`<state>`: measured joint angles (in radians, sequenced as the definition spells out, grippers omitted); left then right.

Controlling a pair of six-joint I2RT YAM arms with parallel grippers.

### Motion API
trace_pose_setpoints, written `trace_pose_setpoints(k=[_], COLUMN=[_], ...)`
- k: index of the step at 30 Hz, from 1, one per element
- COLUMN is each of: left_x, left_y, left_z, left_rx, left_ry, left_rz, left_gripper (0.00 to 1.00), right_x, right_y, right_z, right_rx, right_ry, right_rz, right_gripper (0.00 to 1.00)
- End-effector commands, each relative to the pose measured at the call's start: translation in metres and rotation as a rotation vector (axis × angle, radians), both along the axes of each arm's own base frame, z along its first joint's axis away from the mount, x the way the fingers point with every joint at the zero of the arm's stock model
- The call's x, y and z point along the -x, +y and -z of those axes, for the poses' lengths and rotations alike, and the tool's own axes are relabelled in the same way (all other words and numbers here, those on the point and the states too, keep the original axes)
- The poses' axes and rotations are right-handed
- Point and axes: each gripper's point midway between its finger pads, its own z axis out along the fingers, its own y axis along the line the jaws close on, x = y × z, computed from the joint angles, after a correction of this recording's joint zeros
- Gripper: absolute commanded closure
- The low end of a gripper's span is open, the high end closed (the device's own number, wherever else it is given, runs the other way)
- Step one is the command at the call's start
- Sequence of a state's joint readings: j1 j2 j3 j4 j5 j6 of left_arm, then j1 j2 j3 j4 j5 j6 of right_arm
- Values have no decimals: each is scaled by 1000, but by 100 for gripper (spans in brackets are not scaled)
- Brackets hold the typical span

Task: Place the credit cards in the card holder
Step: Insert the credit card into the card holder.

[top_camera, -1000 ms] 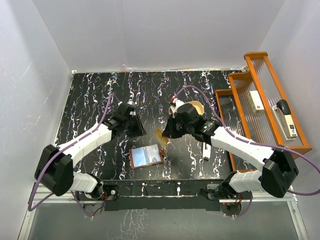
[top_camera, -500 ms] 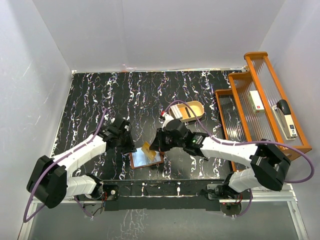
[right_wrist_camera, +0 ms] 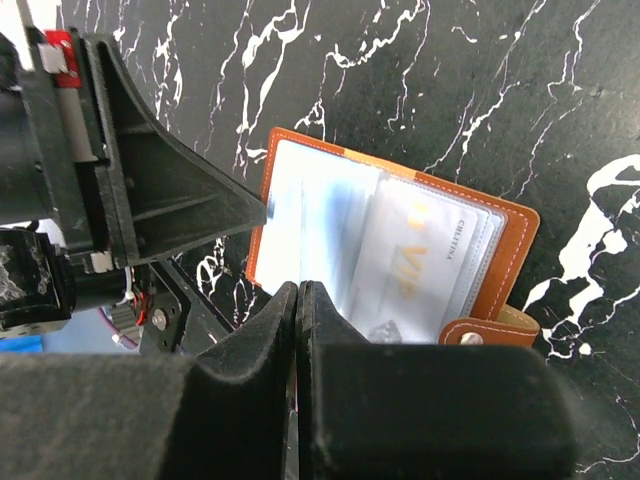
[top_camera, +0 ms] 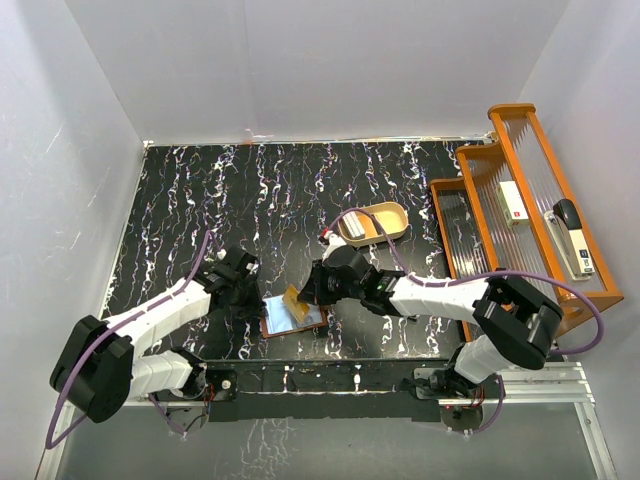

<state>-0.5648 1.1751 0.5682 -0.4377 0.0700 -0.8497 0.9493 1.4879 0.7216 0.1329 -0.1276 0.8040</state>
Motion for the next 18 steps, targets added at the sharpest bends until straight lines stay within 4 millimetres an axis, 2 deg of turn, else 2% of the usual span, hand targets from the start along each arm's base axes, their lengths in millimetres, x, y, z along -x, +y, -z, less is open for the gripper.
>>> trace_pose_setpoints(k=[1, 18], left_x=[2, 10], left_y=[4, 9], left_z=[7, 16], left_rx=[-11, -28], left_ry=[11, 33], left_rz=[-12, -12], left_gripper=[87, 87], right_x=[-12, -14], right_y=[8, 3], right_z=[-15, 9], right_rx=[-64, -11], right_ry=[-71, -62], right_rz=[35, 46], right_gripper=[100, 100])
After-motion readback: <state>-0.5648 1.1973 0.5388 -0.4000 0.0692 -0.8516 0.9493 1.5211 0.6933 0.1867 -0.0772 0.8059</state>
